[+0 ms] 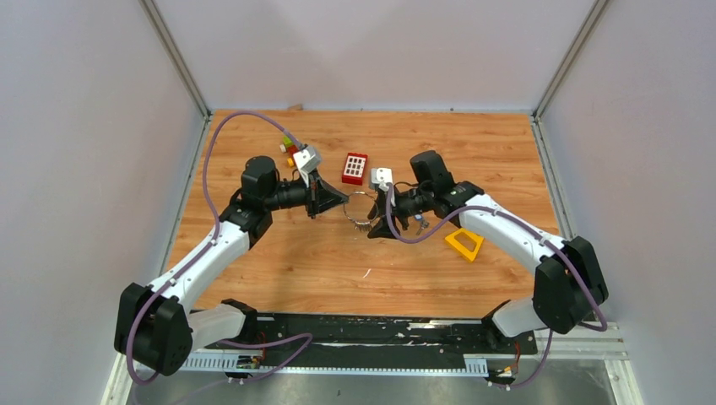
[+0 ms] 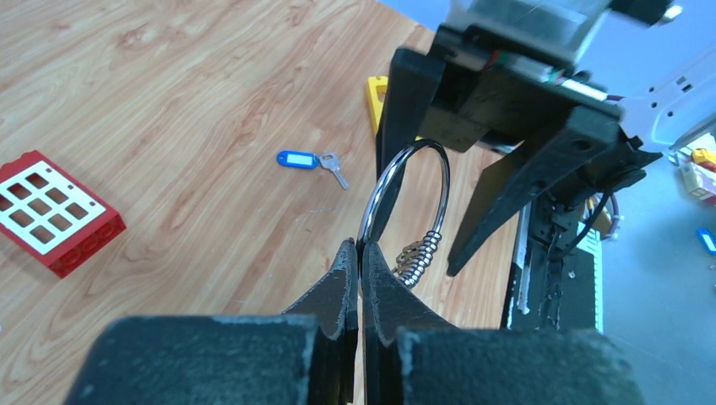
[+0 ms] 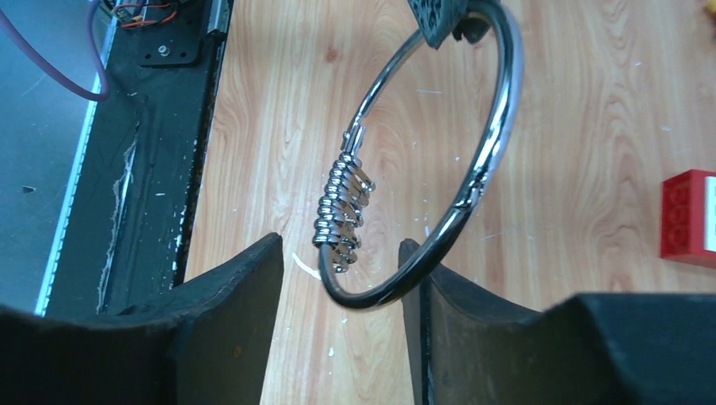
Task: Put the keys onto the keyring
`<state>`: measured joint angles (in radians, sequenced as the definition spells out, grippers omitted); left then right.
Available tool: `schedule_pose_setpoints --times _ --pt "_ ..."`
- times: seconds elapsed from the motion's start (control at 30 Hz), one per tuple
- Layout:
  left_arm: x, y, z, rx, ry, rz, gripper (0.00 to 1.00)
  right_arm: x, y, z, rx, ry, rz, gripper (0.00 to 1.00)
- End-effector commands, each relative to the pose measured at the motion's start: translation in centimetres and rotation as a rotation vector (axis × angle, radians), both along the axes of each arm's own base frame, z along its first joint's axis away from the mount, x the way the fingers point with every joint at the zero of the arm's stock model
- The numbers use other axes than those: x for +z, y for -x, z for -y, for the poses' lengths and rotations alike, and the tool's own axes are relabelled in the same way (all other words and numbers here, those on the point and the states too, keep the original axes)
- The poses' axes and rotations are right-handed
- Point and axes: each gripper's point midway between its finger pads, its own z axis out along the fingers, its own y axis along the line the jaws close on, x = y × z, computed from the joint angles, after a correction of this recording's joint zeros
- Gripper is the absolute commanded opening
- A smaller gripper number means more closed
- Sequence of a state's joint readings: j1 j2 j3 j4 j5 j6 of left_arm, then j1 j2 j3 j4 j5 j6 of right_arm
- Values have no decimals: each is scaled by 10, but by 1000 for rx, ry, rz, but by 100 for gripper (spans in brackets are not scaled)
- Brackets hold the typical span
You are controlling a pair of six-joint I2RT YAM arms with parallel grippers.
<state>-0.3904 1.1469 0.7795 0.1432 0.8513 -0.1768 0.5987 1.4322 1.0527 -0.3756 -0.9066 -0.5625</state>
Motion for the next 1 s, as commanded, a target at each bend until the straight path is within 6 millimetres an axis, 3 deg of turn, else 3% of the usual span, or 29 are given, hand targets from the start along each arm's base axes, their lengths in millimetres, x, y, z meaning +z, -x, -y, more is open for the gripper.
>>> schedule_pose_setpoints --times 0.0,0.17,0.4,0.63,0.8,0.97 --pt "23 9 3 -36 60 48 0 6 4 -9 56 -48 -33 49" --pt "19 6 1 -18 44 59 0 7 1 -5 39 -37 -22 25" --pt "11 2 -2 2 17 67 0 13 -2 4 20 -33 18 8" --pt "6 -1 -5 19 -9 79 0 10 -2 14 11 12 64 7" --pt "-1 -7 -9 49 -50 101 0 7 -9 21 -30 56 101 0" --pt "-27 -23 -23 140 -176 74 0 -21 -23 30 -95 159 84 0"
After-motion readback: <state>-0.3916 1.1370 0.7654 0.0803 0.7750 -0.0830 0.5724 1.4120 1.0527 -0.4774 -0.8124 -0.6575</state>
